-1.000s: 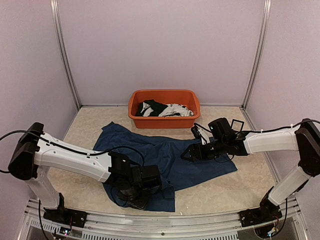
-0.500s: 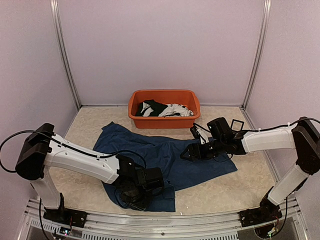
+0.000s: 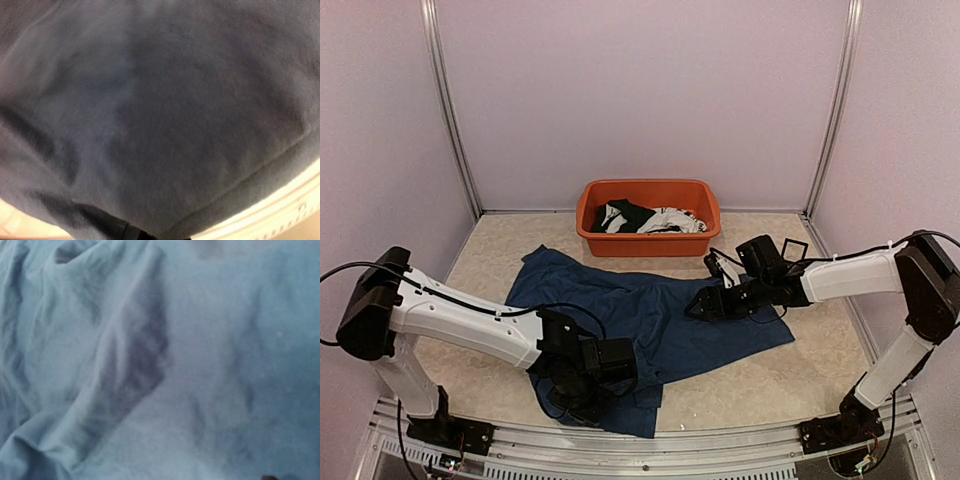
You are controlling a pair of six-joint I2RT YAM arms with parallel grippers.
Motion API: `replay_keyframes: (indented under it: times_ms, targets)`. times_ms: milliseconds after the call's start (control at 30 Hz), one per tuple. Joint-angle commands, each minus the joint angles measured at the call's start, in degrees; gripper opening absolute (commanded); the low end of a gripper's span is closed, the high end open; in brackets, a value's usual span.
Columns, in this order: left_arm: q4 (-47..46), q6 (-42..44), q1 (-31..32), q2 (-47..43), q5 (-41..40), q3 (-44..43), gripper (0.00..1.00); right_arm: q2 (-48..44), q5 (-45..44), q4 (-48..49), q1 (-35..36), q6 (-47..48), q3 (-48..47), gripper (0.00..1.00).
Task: Pin the brooch onto the clothing
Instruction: Flatten out the crumpled clothing at the center of the board.
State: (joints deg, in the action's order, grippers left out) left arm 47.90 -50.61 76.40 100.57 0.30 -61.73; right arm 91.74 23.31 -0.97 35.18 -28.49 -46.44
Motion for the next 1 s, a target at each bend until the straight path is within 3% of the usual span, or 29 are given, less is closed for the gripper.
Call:
replay_keyframes:
  times_ms: [0, 267, 367, 500, 633, 733, 967]
  targets:
    - [9.4, 0.7, 1.0, -8.1, 2.9, 1.6, 0.00, 0.9, 0.4, -0.6, -0.9, 0.6, -1.1, 0.85]
    - [15.3, 1.4, 1.2, -20.9, 12.9, 5.9, 0.01, 1.3, -0.8, -1.2, -1.3, 0.7, -0.5, 0.86]
    - [17.5, 1.6, 1.9, -22.4, 15.0, 7.2, 0.07, 0.9, -1.3, -1.5, -1.6, 0.9, 0.3, 0.86]
    - [19.3, 2.5, 2.2, -22.4, 14.7, 7.4, 0.27, 0.1, -1.8, -2.4, -1.7, 1.2, 0.8, 0.86]
    - [20.6, 4.2, 0.2, -24.4, 11.3, 4.9, 0.71, -1.5, -2.5, -4.4, -1.6, 2.2, -0.8, 0.86]
    - [21.4, 5.4, -5.4, -29.4, 6.7, 2.0, 0.97, -2.1, -4.5, -8.3, -1.8, 4.1, -5.7, 0.86]
    - [12.3, 8.8, -31.8, -40.9, 0.9, 1.4, 0.99, 3.8, -6.6, -14.1, -6.5, 6.6, -19.9, 0.87]
